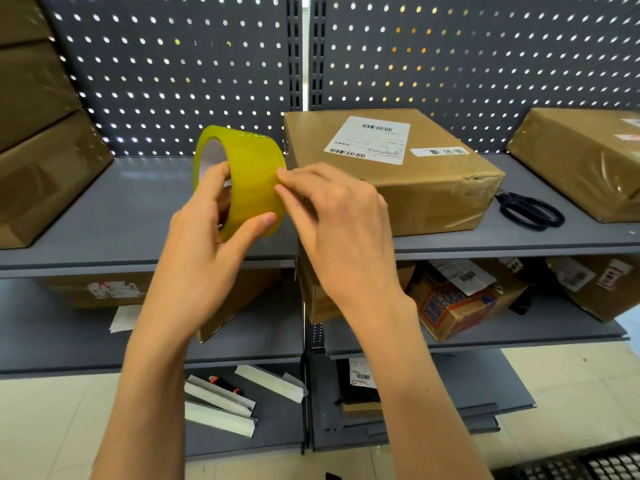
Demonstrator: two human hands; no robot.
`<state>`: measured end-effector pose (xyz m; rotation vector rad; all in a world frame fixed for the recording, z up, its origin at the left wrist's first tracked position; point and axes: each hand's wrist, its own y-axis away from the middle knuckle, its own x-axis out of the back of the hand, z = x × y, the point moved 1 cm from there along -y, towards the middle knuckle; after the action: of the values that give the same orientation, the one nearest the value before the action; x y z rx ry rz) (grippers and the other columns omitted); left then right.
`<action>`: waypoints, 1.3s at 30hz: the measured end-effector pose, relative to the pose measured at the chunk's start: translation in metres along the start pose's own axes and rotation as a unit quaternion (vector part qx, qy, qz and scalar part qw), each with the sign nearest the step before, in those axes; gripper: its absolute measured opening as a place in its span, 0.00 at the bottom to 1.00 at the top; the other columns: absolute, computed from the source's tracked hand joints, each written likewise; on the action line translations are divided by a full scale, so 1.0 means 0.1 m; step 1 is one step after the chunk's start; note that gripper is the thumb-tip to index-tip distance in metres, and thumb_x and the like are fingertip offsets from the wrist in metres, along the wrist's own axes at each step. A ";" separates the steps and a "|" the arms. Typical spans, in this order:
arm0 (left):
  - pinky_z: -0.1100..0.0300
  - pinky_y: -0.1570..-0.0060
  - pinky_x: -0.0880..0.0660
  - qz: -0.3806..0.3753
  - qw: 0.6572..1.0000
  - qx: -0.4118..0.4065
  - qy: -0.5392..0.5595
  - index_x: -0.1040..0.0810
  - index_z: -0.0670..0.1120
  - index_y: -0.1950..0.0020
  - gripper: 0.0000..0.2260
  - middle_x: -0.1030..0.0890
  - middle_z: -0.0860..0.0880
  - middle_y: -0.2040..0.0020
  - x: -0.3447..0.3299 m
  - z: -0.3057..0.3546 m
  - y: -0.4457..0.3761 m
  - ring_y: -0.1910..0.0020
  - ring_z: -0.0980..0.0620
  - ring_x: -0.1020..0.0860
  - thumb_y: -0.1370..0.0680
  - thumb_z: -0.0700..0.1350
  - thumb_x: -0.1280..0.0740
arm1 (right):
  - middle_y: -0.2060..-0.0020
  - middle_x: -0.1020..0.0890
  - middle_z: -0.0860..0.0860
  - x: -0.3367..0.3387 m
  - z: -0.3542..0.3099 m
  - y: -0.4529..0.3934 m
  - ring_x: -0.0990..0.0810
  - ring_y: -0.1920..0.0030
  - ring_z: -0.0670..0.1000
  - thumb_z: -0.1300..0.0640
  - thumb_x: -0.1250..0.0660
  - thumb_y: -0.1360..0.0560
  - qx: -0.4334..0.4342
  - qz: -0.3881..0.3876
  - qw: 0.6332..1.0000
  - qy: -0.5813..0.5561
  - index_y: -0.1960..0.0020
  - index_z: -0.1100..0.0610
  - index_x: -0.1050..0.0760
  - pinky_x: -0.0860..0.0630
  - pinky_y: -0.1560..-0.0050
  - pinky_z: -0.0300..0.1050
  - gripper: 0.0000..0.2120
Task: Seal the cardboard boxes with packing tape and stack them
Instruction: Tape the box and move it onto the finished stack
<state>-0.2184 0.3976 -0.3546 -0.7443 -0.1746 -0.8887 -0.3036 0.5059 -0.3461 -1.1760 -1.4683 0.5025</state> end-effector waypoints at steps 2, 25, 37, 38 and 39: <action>0.57 0.49 0.24 -0.009 0.999 -0.007 -0.040 0.30 0.53 0.35 0.18 0.19 0.55 0.51 0.03 -0.03 0.02 0.52 0.56 0.21 0.23 0.49 0.32 | 0.62 0.18 0.55 0.04 0.03 -0.03 0.19 0.62 0.56 0.62 0.32 0.27 0.001 -0.020 1.000 -0.004 0.53 0.61 0.18 0.23 0.63 0.50 0.05; 0.44 0.56 0.25 -0.027 0.990 -0.008 -0.139 0.30 0.54 0.33 0.21 0.21 0.45 0.60 0.06 -0.06 0.05 0.62 0.44 0.25 0.25 0.55 0.37 | 0.58 0.17 0.52 0.02 0.12 -0.05 0.19 0.57 0.55 0.60 0.32 0.26 -0.056 -0.084 0.994 -0.049 0.52 0.59 0.20 0.23 0.58 0.53 0.05; 0.56 0.67 0.39 -0.036 0.974 -0.063 -0.217 0.28 0.49 0.32 0.20 0.36 0.59 0.69 0.08 -0.09 0.03 0.72 0.60 0.40 0.24 0.46 0.31 | 0.54 0.21 0.51 0.13 0.16 -0.18 0.24 0.53 0.51 0.57 0.34 0.22 -0.064 -0.239 0.968 -0.030 0.51 0.57 0.22 0.28 0.51 0.47 0.05; 0.56 0.65 0.38 -0.039 0.972 -0.061 -0.223 0.28 0.50 0.32 0.20 0.34 0.58 0.68 0.09 -0.09 0.03 0.72 0.59 0.40 0.24 0.46 0.31 | 0.54 0.21 0.51 0.13 0.16 -0.19 0.24 0.53 0.51 0.57 0.35 0.22 -0.062 -0.251 0.965 -0.031 0.51 0.58 0.23 0.28 0.51 0.47 0.05; 0.56 0.64 0.37 -0.041 0.972 -0.058 -0.225 0.28 0.51 0.31 0.21 0.33 0.57 0.67 0.09 -0.10 0.02 0.72 0.59 0.40 0.24 0.46 0.31 | 0.55 0.21 0.52 0.12 0.17 -0.19 0.24 0.54 0.52 0.58 0.35 0.22 -0.062 -0.259 0.963 -0.041 0.52 0.58 0.23 0.28 0.51 0.49 0.04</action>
<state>-0.2124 0.3865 -0.3591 -1.0491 -0.5623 -0.8010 -0.3247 0.5137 -0.3294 -0.8219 -1.8208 0.0999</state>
